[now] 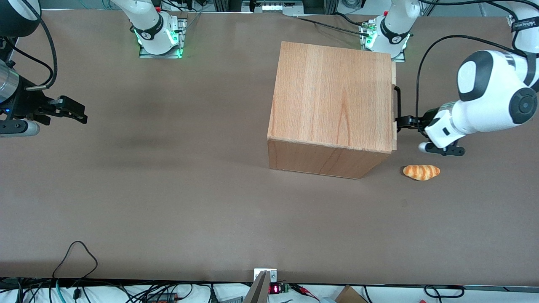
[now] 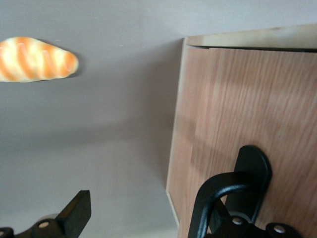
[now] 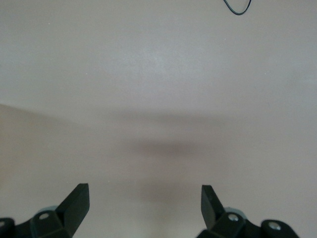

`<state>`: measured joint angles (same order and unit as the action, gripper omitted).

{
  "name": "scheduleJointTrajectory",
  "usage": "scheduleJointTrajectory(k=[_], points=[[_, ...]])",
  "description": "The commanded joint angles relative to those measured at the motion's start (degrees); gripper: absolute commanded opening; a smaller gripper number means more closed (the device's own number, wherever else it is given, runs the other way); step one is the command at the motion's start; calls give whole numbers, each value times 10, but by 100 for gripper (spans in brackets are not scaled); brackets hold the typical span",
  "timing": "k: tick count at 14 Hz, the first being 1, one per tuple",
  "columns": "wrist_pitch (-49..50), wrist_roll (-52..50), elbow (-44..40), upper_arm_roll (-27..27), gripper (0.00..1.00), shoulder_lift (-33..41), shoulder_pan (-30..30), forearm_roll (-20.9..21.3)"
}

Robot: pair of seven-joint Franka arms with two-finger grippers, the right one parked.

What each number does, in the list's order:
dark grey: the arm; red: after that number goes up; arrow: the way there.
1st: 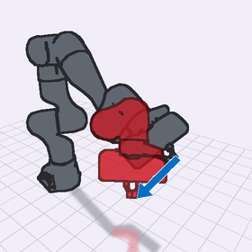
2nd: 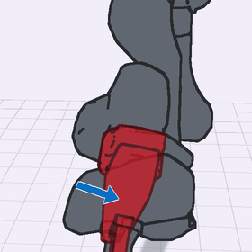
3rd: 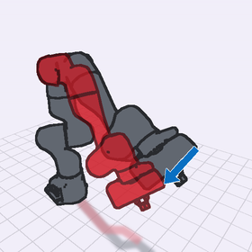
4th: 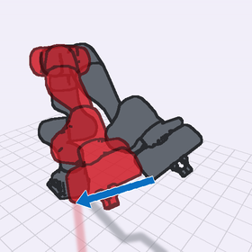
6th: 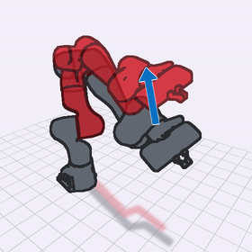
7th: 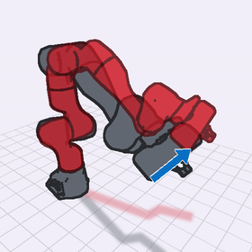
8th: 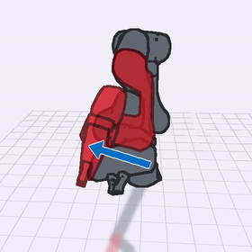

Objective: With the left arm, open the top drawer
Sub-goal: 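Pull the drawer out by its handle with the left gripper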

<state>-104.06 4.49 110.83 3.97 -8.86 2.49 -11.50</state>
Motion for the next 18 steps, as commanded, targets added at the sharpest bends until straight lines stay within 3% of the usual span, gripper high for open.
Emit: scheduleJointTrajectory(k=[1, 7, 18], points=[[-7, 3, 2, -1, 100, -3, 16, 28], [-7, 1, -3, -2, 100, -3, 51, 74], [-11, -3, -21, -5, 100, -19, 116, 88]])
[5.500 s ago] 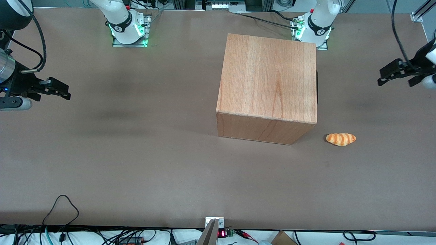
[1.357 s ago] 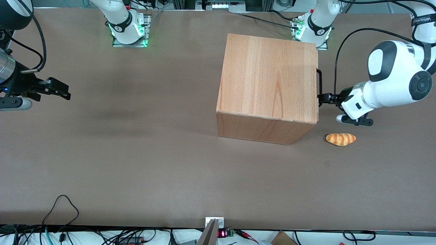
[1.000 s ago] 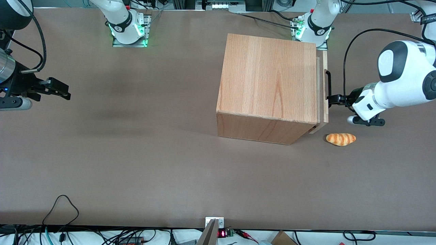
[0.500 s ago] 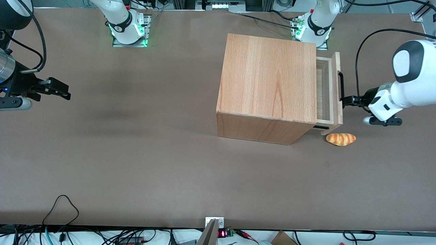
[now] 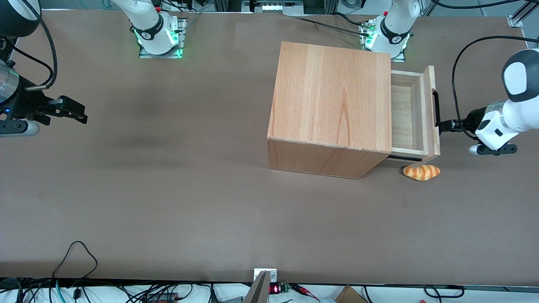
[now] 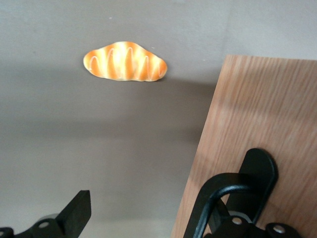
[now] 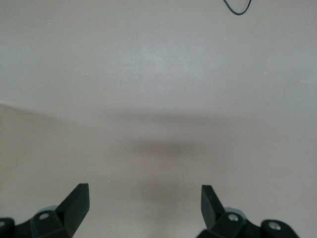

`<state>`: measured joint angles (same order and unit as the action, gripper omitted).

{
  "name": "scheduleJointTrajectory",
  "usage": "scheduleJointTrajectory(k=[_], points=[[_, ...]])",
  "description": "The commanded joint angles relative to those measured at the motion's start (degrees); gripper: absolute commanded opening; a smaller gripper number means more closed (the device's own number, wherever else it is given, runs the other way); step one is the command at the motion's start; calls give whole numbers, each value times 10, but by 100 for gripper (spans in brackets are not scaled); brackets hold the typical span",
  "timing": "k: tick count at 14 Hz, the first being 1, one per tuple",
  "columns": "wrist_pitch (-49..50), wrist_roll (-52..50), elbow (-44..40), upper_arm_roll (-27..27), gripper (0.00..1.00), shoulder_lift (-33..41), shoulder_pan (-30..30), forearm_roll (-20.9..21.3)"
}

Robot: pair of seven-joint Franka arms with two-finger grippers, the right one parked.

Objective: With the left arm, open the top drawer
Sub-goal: 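Pull the drawer out by its handle with the left gripper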

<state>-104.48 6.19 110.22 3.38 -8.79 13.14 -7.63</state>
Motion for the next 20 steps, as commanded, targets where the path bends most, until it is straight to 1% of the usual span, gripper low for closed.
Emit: scheduleJointTrajectory(k=[1, 3, 10, 13, 15, 18, 20], points=[[-7, -20, -18, 0, 100, -21, 16, 50], [-7, -19, -24, 1, 100, -25, 28, 58], [-12, -17, -32, 0, 100, -33, 44, 58], [-5, -15, -47, 0, 100, -40, 52, 57], [-4, -13, -55, 1, 100, -42, 66, 46], [-2, -13, -57, 1, 100, -43, 74, 11], [22, -11, -75, 1, 100, -44, 82, -4]])
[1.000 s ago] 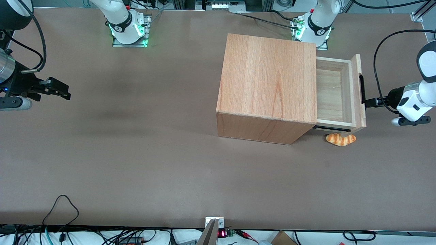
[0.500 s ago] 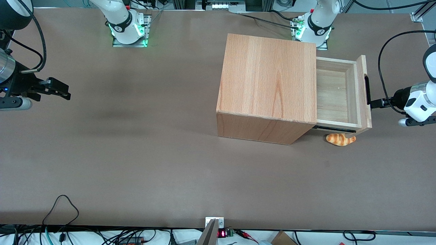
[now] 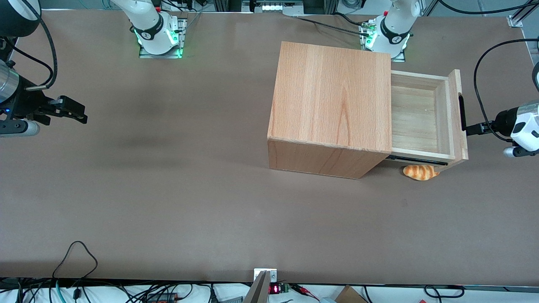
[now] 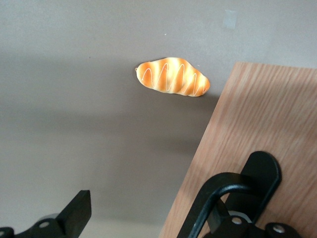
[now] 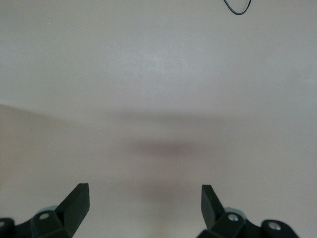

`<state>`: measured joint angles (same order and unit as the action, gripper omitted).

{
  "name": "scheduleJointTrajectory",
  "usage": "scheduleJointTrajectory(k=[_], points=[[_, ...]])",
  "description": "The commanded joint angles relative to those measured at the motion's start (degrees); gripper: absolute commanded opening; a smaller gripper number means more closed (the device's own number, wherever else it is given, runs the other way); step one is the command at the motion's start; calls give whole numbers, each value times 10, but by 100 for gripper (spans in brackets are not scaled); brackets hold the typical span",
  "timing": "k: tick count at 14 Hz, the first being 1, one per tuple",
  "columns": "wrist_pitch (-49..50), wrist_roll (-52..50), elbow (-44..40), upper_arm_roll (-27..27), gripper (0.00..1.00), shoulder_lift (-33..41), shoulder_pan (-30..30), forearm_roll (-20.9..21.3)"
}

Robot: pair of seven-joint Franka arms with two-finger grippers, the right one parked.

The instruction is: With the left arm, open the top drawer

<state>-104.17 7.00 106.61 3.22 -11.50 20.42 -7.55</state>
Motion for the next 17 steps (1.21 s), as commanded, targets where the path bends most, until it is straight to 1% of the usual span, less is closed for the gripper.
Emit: scheduleJointTrajectory(k=[1, 2, 7, 10, 12, 14, 17], points=[[30, -19, -50, 3, 100, -19, 12, -14], [39, -18, -58, 3, 100, -19, 17, -19], [63, 6, -81, 4, 100, -18, 43, -72], [93, 27, -115, 4, 100, -13, 44, -76], [126, 33, -161, 7, 100, -13, 44, -65], [156, 33, -205, 16, 100, -13, 36, -23], [173, 28, -236, 56, 100, -11, 34, 23]])
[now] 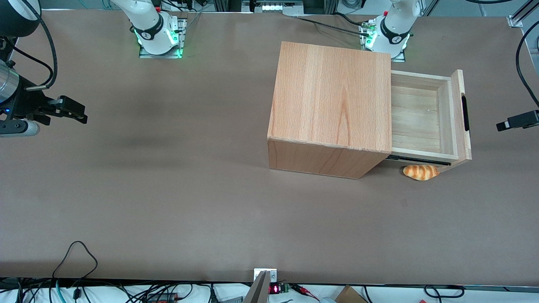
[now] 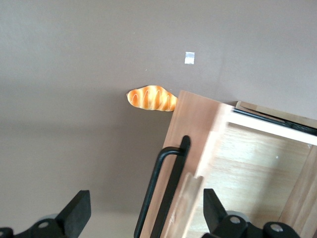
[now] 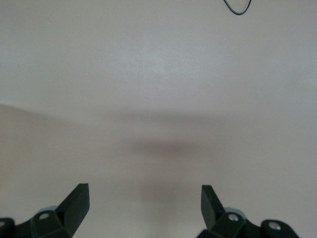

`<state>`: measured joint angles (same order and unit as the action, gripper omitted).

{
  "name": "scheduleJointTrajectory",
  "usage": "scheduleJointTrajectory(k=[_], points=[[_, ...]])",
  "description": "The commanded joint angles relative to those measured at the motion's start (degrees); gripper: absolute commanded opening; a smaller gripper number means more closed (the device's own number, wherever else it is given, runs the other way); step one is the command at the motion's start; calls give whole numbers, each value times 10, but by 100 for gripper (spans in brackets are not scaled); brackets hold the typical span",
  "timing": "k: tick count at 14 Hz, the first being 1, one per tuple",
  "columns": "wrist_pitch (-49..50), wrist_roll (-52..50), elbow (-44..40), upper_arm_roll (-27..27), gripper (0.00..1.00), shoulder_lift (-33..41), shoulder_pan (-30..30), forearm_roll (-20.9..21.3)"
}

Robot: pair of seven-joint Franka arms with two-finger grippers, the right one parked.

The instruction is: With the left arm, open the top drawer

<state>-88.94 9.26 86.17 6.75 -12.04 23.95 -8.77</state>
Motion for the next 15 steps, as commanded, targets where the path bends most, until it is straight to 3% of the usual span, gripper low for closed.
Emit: scheduleJointTrajectory(k=[1, 3, 6, 10, 15], points=[[22, 5, -38, 33, 100, -2, -1, 47], [22, 5, -45, 43, 100, 4, -3, 59], [22, 4, -45, 13, 100, 25, -78, 70], [19, 9, -44, -103, 100, 49, -214, 71], [-12, 1, -12, -104, 100, 94, -238, 85]])
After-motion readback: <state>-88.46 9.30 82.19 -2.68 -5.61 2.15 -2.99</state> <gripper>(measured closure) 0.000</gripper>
